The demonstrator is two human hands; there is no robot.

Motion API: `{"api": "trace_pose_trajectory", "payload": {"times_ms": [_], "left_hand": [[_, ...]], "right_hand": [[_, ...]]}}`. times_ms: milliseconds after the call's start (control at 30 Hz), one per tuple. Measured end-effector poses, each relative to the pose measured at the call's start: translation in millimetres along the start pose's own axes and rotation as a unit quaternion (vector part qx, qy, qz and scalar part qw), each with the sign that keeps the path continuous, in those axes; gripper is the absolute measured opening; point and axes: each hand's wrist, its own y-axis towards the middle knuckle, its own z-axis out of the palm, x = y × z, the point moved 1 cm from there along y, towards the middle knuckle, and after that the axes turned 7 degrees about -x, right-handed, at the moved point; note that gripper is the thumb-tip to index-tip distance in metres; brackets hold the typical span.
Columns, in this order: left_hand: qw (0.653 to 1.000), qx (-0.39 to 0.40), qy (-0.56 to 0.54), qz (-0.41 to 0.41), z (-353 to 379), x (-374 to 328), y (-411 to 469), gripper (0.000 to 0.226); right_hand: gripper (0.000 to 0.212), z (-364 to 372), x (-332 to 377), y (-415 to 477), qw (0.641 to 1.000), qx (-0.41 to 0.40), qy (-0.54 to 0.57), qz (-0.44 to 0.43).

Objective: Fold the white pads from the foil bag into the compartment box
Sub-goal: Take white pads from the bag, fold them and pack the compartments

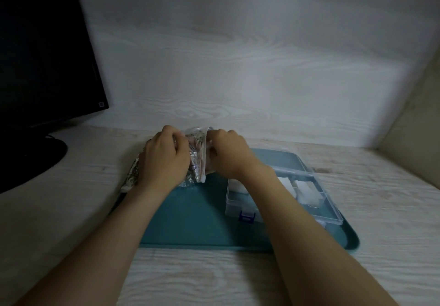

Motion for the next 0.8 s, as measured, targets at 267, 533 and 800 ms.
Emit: {"api": "trace_pose_trajectory", "payload": {"times_ms": [267,533,800], "left_hand": [[1.000,-0.001,0.016,0.020,-3.0,-5.9,-3.7,0.028],[0.999,-0.010,0.034,0.036,0.0,-2.4,-2.6,0.017],[0.996,-0.026,0.051,0.066,-0.1,-4.4,-3.5,0.019]], "right_hand": [[0.032,-9.2,-1.4,-13.0,0.993,-0.005,0.113,0.015],[0.012,-13.7,0.2,-14.4,0.986,-0.018,0.166,0.028],[0.016,-13.6,-9.8,-11.3,0.928,-0.069,0.310,0.194]]}}
